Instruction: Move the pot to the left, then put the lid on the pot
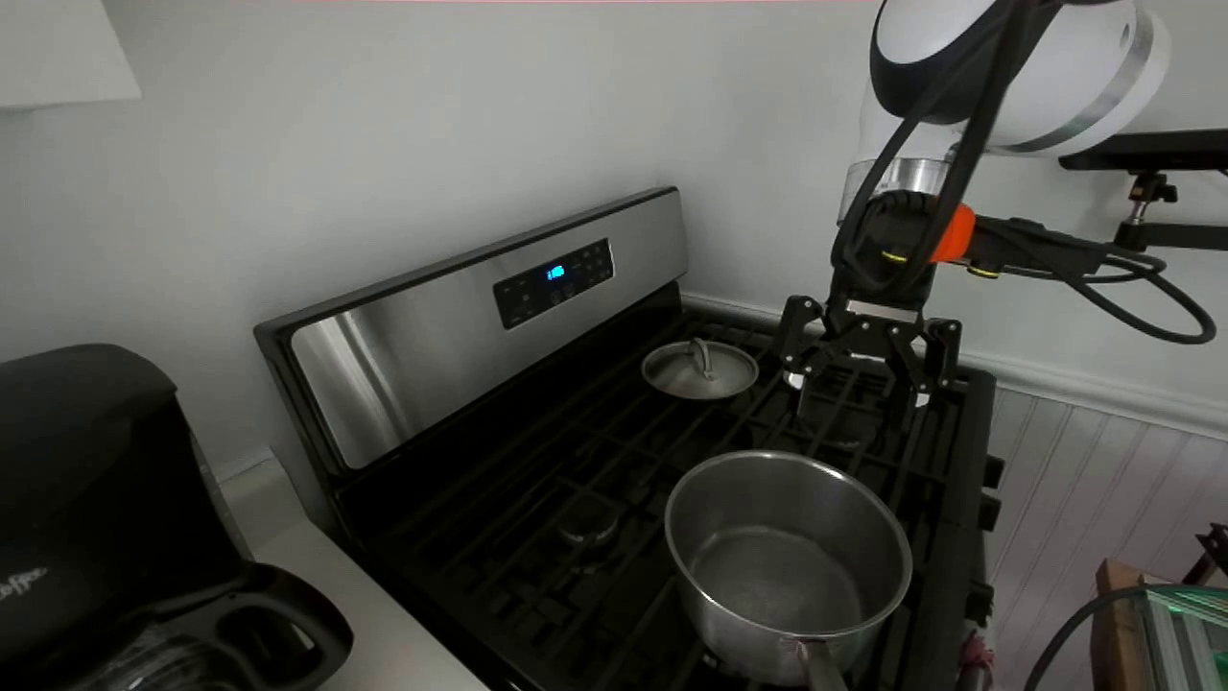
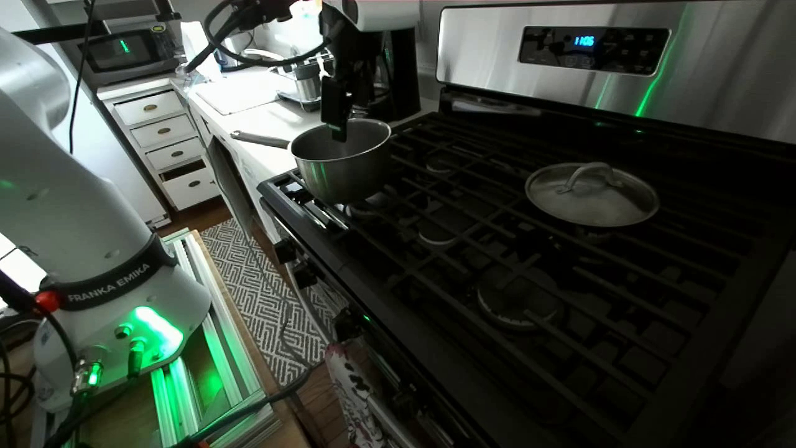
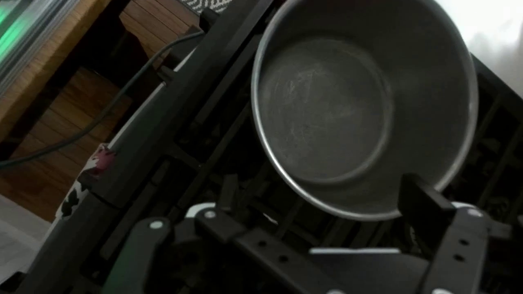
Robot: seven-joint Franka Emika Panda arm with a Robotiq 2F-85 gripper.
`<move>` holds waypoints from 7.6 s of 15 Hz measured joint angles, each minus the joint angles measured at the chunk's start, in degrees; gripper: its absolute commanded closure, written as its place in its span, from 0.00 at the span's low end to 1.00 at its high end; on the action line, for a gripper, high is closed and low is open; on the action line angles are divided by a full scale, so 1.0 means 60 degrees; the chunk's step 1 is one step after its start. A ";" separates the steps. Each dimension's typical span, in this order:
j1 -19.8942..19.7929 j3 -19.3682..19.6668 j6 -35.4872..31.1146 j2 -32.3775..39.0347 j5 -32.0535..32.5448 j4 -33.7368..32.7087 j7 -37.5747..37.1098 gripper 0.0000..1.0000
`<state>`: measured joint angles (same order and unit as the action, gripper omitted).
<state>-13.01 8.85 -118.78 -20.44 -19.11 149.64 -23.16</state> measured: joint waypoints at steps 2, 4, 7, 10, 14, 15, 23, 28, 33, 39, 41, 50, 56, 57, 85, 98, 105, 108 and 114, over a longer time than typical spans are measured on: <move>-0.0230 0.0025 -0.0563 0.0047 0.0240 -0.0215 -0.0054 0.00; -0.0512 0.0036 -0.1224 0.0127 0.0700 -0.0544 -0.0114 0.00; -0.0752 0.0034 -0.2222 0.0491 0.1468 -0.1136 -0.0255 0.00; -0.0797 0.0016 -0.3200 0.1267 0.2446 -0.1758 -0.0396 0.00; -0.0813 0.0051 -0.4323 0.2631 0.4166 -0.2627 -0.0820 0.00; -0.0813 0.0089 -0.4510 0.2992 0.4520 -0.2863 -0.0947 0.00; -0.0701 0.0254 -0.4410 0.4446 0.4448 -0.4029 -0.1028 0.00; -0.0692 0.0267 -0.4382 0.4446 0.4441 -0.4043 -0.1028 0.00; -0.0466 0.0506 -0.4364 0.4608 0.4441 -0.4153 -0.1010 0.00; -0.0111 0.0557 -0.4110 0.5494 0.4441 -0.5003 -0.0823 0.00; -0.0033 0.0561 -0.4007 0.5861 0.4441 -0.5411 -0.0694 0.00; -0.0086 0.0642 -0.3133 0.7471 0.3705 -0.7201 0.1076 0.00; -0.0200 0.0642 -0.2379 0.8444 0.3514 -0.8233 0.1571 0.29; -0.0207 0.0642 -0.2266 0.8580 0.3504 -0.8387 0.1595 0.31; -0.0384 0.0631 -0.1432 0.9611 0.3405 -0.9766 0.1883 0.65; -0.0457 0.0629 -0.1365 0.9905 0.3388 -1.0114 0.2026 0.98; -0.0459 0.0583 -0.1346 0.9691 0.3383 -1.0019 0.2710 0.98; -0.0446 0.0535 -0.1321 0.9210 0.3383 -0.9701 0.3136 0.98; -0.0386 0.0333 -0.1000 0.7839 0.3387 -0.8397 0.4145 0.98</move>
<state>-15.33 10.85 -124.78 26.59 1.21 99.26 1.71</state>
